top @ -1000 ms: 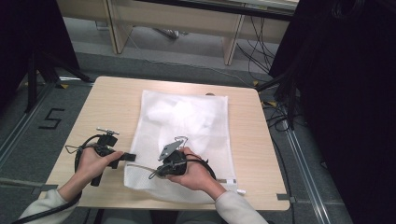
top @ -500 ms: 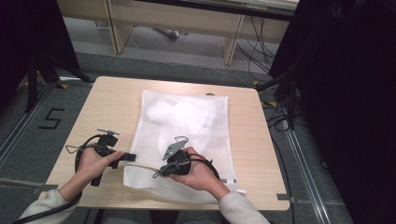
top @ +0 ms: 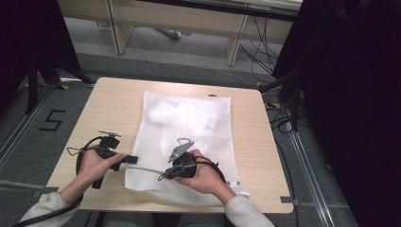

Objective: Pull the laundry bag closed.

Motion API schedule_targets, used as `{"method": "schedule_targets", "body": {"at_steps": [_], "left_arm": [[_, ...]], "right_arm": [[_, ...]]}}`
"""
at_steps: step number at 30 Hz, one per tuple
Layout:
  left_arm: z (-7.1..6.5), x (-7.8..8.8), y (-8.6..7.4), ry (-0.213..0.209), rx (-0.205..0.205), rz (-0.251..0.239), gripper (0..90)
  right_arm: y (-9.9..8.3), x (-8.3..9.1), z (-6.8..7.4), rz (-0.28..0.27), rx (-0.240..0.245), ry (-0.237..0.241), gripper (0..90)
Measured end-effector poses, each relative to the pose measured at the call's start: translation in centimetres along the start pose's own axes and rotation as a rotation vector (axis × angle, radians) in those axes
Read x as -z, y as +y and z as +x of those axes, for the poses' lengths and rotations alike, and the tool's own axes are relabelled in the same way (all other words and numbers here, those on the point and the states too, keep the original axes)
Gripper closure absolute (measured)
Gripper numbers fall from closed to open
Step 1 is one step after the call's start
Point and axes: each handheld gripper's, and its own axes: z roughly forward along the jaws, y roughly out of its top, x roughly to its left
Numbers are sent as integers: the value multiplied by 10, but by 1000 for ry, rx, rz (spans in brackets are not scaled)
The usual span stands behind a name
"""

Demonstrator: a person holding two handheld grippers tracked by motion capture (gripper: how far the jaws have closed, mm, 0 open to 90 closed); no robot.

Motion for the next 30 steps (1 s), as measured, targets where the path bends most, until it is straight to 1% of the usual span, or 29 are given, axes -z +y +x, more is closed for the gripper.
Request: {"method": "schedule_targets", "body": {"at_steps": [1,3,4,5,6,7,8,10,11,12,14,15,18,19,22,24,25,27,29,30], "left_arm": [[0,0,0,-1,-1,0,855],[0,-1,0,-10,5,-5,855],[0,-1,0,-2,1,-2,855],[0,-1,0,-3,-3,-7,856],[0,0,0,2,0,-1,855],[1,0,0,-7,2,-6,855],[0,0,0,4,-2,-1,855],[1,0,0,-9,2,-5,855],[1,0,0,1,-1,-2,855],[1,-1,0,-5,1,-5,855],[1,-1,0,-4,1,-5,855],[1,-1,0,-1,-1,-5,855],[1,-1,0,-8,4,-4,855],[1,-1,0,-7,3,-5,855],[1,-1,0,-10,5,-4,855],[1,-1,0,-11,5,-6,855],[1,-1,0,-1,-1,-5,855],[2,-1,0,-6,8,-3,855],[2,0,0,-2,2,-2,855],[2,-1,0,-5,4,-3,855]], "right_arm": [[0,0,0,3,-3,5,824],[-1,1,0,-4,-8,1,824],[-2,2,-1,-1,-6,2,824],[-2,3,-1,-3,-9,2,824],[-2,3,0,-3,-8,0,824],[-2,4,-1,-6,-5,-3,823],[-3,4,-1,-11,-12,-2,824],[-3,5,-2,-6,-7,-4,824],[-4,5,-2,-10,-9,-3,824],[-4,6,-2,-4,-6,-8,824],[-6,7,-2,-13,-13,-4,824],[-6,8,-1,-3,-31,-6,824],[-7,9,-2,0,-35,-7,824],[-7,9,-3,-5,-22,-3,824],[-7,9,-3,-7,-14,-5,824],[-7,9,-3,-12,-20,-2,824],[-7,9,-3,-10,-23,1,824],[-8,10,-4,-4,-22,-3,824],[-9,11,-5,-4,-27,-1,824],[-9,11,-5,-2,-22,-8,824]]}}
